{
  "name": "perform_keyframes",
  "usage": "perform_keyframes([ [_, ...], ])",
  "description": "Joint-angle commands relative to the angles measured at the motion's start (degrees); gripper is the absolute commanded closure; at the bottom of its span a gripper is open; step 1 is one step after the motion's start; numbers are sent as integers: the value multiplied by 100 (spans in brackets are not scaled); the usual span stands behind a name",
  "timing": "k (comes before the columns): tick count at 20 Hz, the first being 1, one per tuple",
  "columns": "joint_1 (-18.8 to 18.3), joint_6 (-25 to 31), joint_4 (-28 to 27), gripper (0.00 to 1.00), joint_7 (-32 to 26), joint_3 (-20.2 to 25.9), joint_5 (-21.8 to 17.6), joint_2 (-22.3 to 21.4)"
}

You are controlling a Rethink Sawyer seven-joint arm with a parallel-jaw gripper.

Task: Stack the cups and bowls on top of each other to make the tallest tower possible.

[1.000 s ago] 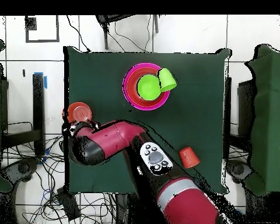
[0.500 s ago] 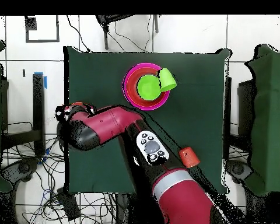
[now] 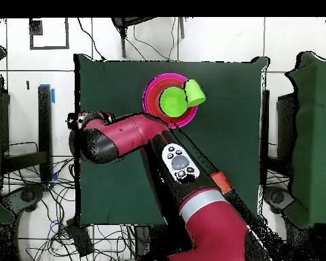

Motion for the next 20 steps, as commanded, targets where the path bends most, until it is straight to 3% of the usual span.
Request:
perform_keyframes([
  [1, 95, 660, -598, 0, -368, -422, -397, 640],
  [7, 215, 504, -1044, 0, -378, -713, -552, 1308],
  [14, -397, 624, -1268, 0, -1092, -106, -682, 1927],
  [20, -638, 1120, -1313, 0, -1295, 259, -528, 1933],
])
